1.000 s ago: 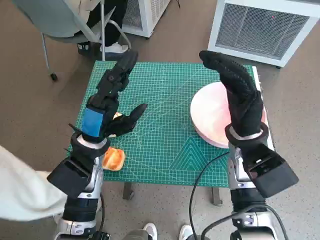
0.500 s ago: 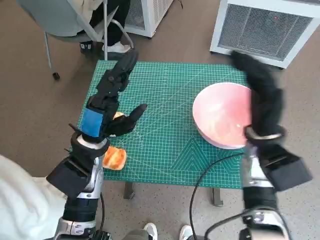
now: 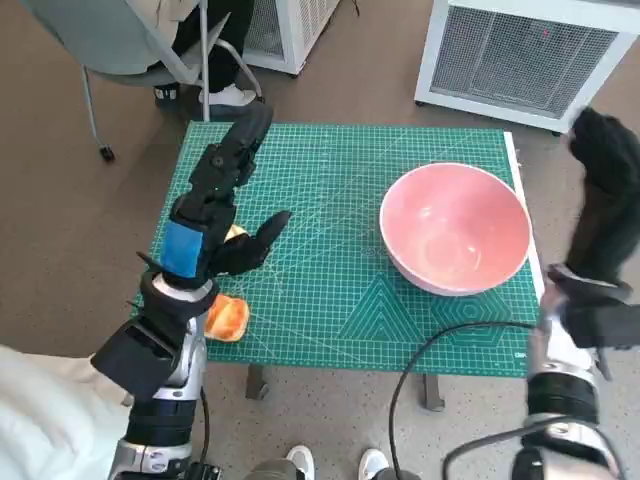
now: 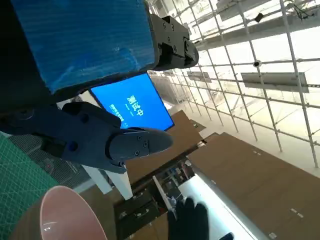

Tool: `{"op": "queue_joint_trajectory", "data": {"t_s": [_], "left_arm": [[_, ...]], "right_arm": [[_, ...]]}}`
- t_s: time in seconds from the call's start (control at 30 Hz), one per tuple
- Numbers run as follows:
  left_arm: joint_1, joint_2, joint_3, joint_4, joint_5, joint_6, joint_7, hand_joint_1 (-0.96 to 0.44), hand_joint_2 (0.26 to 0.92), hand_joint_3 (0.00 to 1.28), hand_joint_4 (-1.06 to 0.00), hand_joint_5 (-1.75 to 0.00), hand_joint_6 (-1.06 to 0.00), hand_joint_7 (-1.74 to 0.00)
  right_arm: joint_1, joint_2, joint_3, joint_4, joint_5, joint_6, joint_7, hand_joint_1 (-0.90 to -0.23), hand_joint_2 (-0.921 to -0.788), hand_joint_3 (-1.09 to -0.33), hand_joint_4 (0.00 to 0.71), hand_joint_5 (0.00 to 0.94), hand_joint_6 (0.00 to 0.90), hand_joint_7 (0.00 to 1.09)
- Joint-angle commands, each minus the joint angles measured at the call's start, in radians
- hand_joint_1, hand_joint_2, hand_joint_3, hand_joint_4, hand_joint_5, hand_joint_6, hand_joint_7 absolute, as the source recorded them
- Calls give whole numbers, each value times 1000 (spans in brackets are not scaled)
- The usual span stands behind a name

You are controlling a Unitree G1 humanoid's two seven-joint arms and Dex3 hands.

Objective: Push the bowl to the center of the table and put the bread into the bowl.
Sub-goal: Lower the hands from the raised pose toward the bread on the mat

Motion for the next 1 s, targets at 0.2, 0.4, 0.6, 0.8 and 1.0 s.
{"op": "queue_joint_trajectory", "data": {"t_s": [0.2, 0.4, 0.6, 0.8, 1.0], "left_arm": [[6, -12, 2, 12, 1, -14, 9, -369, 921, 415, -218, 0, -258, -188], [8, -14, 5, 5, -7, -6, 4, -364, 921, 417, -216, 0, -260, -187], [10, -9, 8, 2, -11, -2, 1, -365, 921, 417, -215, 0, -261, -185], [12, -4, 11, 3, -15, -3, -4, -367, 921, 416, -215, 0, -263, -182], [14, 2, 15, 4, -18, -4, -8, -369, 921, 414, -216, 0, -265, -179]], "right_arm": [[-4, -20, -17, 190, 21, 53, -13, -463, -921, -762, 249, 89, 24, 631], [-15, -27, -13, 261, 10, 137, -30, -415, -921, -775, 252, 28, 74, 487], [-24, 1, -24, 285, 29, 222, -24, -405, -921, -801, 267, 17, 100, 437], [-41, 47, -24, 303, 38, 292, -31, -419, -921, -787, 278, 17, 107, 438], [-62, 89, -29, 320, 44, 354, -44, -423, -921, -789, 293, 12, 56, 566]]}}
